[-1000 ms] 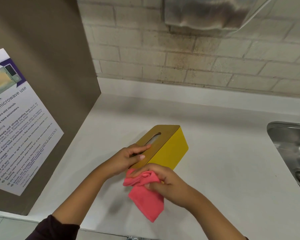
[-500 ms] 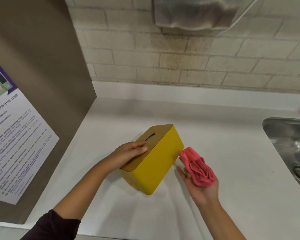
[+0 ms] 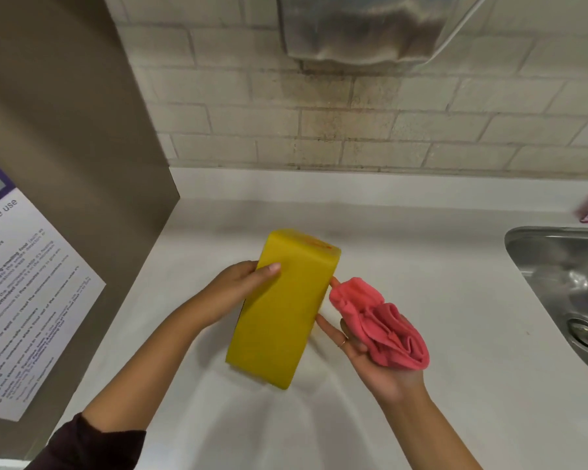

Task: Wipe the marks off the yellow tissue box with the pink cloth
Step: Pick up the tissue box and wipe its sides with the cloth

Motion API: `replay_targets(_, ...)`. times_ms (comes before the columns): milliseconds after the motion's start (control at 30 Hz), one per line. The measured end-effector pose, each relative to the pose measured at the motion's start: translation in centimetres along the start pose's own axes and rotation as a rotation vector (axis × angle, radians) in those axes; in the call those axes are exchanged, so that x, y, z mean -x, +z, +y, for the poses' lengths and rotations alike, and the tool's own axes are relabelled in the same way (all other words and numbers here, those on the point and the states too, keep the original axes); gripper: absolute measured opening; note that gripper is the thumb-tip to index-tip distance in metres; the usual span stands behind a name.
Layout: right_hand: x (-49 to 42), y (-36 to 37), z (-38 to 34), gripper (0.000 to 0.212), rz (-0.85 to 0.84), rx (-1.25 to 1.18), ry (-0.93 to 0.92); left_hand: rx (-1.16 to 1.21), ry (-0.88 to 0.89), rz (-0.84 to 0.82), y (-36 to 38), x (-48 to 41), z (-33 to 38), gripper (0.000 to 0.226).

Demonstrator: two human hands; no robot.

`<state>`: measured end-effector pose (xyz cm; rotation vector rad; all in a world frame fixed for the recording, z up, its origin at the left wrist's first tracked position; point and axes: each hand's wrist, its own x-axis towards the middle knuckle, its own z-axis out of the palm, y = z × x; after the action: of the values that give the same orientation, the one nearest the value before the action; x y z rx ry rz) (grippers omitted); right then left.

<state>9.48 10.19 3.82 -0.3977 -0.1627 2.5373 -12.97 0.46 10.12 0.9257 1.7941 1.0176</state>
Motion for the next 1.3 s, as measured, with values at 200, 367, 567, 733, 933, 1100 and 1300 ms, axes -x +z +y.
replay_targets(200,1.2,1.4,1.1,0.036,-0.147,0.215,0.080,0.160,0.024,0.168,0.8,1.3,-1.1,0.029)
replay_targets(367,1.9,1.4,1.6,0.037,0.005,0.357,0.137,0.231,0.045,0.392,1.7,1.4,-2.0,0.037)
replay_targets(567,3.2,1.9,-0.8,0.038,-0.035,0.497,-0.065,0.282,0.146,0.418,1.7,1.5,-3.5,0.047)
replay_targets(733,2.1,4.8,-2.6,0.039,-0.093,0.615,-0.237,0.245,0.242,0.368,2.0,1.7,-3.4,0.048)
replay_targets(933,-0.7,7.0,-2.2,0.044,-0.004,0.789,-0.357,0.214,0.317,0.295,2.7,1.6,-3.3,0.042)
replay_targets(1100,-0.9,6.9,-1.3,0.044,0.148,1.349,-0.693,0.191,0.282,0.289,2.8,1.5,-3.4,0.041)
replay_targets(1300,-0.6,6.8,-1.0,0.042,0.047,1.761,-0.875,0.187,0.268,0.286,2.9,1.7,-3.2,0.042)
